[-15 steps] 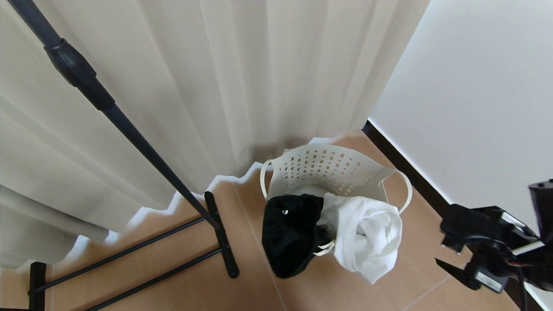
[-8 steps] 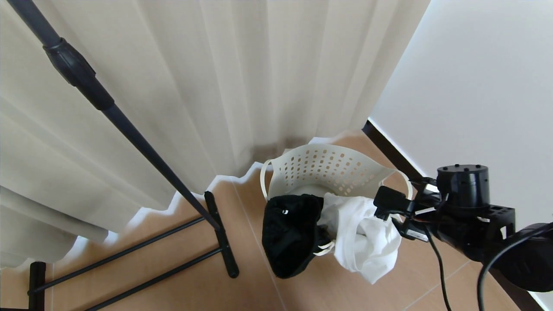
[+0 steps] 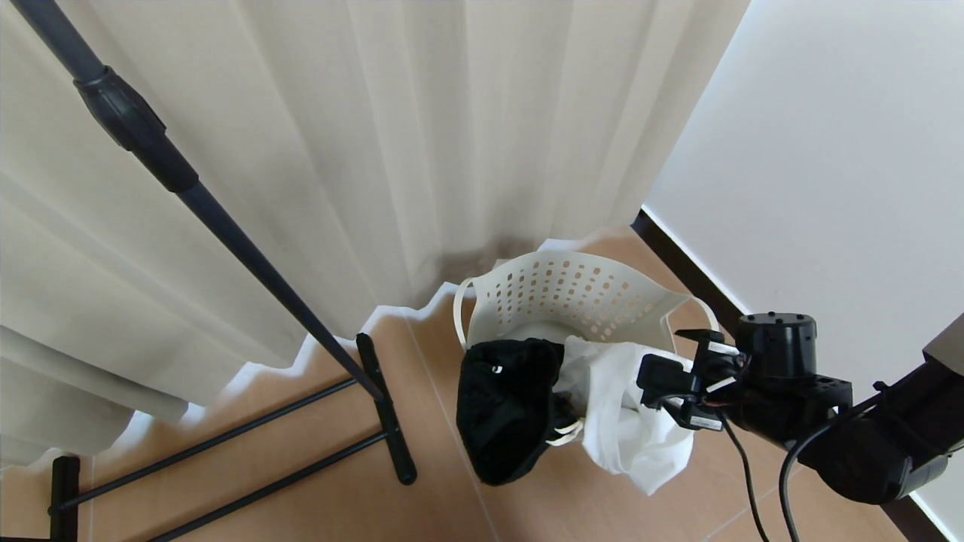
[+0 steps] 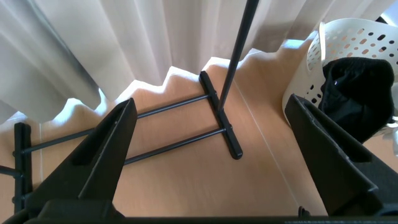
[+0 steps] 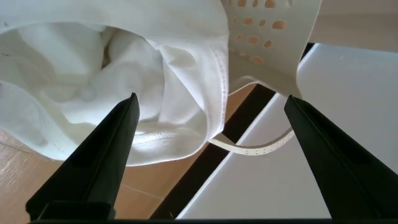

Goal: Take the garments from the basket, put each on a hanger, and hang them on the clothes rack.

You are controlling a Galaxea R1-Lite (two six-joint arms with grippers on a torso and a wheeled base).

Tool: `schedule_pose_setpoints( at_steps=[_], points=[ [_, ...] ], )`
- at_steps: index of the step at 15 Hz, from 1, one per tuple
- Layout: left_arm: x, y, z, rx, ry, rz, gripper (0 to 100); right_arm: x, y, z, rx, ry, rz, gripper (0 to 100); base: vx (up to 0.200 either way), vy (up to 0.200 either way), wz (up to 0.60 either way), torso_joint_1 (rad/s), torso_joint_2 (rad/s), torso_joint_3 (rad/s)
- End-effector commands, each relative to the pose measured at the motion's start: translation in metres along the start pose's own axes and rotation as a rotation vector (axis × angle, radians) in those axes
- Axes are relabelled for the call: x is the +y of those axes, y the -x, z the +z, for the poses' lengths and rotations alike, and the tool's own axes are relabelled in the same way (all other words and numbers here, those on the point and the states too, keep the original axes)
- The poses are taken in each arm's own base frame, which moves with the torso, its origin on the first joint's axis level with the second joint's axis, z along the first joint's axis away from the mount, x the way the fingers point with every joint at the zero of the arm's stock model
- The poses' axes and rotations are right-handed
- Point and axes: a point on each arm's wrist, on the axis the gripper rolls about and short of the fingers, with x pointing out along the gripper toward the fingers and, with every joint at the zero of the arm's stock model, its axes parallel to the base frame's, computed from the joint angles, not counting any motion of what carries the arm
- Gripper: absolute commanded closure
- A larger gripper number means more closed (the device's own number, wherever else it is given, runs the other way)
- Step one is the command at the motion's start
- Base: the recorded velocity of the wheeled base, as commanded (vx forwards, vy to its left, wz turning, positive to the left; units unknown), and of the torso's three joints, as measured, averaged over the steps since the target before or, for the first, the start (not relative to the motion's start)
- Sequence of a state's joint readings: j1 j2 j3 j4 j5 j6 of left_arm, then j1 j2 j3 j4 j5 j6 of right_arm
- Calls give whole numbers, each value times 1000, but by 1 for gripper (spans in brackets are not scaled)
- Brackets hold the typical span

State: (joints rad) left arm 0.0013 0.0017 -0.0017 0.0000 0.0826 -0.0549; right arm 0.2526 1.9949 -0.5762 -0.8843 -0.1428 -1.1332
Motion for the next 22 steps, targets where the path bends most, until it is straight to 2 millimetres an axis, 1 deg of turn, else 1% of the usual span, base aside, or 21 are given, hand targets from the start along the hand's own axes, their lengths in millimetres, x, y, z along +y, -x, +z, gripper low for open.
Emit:
schedule_pose_setpoints(
  at_steps=[1, 3, 4, 6, 7, 11, 12, 14, 18, 20, 22],
  points=[
    [0, 0, 0, -2, 0, 0, 0, 5, -2, -2, 3, 6, 20, 0, 0, 0, 0, 0, 0, 0],
    [0, 0, 0, 0, 0, 1, 0, 9, -9, -3, 15, 7, 27, 0, 0, 0, 0, 0, 0, 0],
    [0, 0, 0, -2, 0, 0, 0, 9, -15, -3, 41, 5, 2, 0, 0, 0, 0, 0, 0, 0],
    [0, 0, 0, 0, 0, 1, 0, 8, -18, -3, 77, 2, -40, 0, 0, 0, 0, 0, 0, 0],
    [0, 0, 0, -2, 0, 0, 0, 10, -23, -3, 75, 0, -51, 0, 0, 0, 0, 0, 0, 0],
    [0, 0, 0, 0, 0, 1, 0, 13, -30, -3, 75, -1, -56, 0, 0, 0, 0, 0, 0, 0],
    [0, 0, 0, 0, 0, 1, 0, 16, -39, -3, 79, 1, -51, 0, 0, 0, 0, 0, 0, 0],
    [0, 0, 0, 0, 0, 1, 0, 18, -42, -3, 91, 4, -50, 0, 0, 0, 0, 0, 0, 0],
    [0, 0, 0, -2, 0, 0, 0, 21, -55, -3, 93, -11, -131, 0, 0, 0, 0, 0, 0, 0],
    [0, 0, 0, 0, 0, 1, 0, 22, -57, -2, 87, -13, -140, 0, 0, 0, 0, 0, 0, 0],
    [0, 0, 0, 0, 0, 1, 0, 21, -63, -1, 93, -23, -164, 0, 0, 0, 0, 0, 0, 0]
  ],
)
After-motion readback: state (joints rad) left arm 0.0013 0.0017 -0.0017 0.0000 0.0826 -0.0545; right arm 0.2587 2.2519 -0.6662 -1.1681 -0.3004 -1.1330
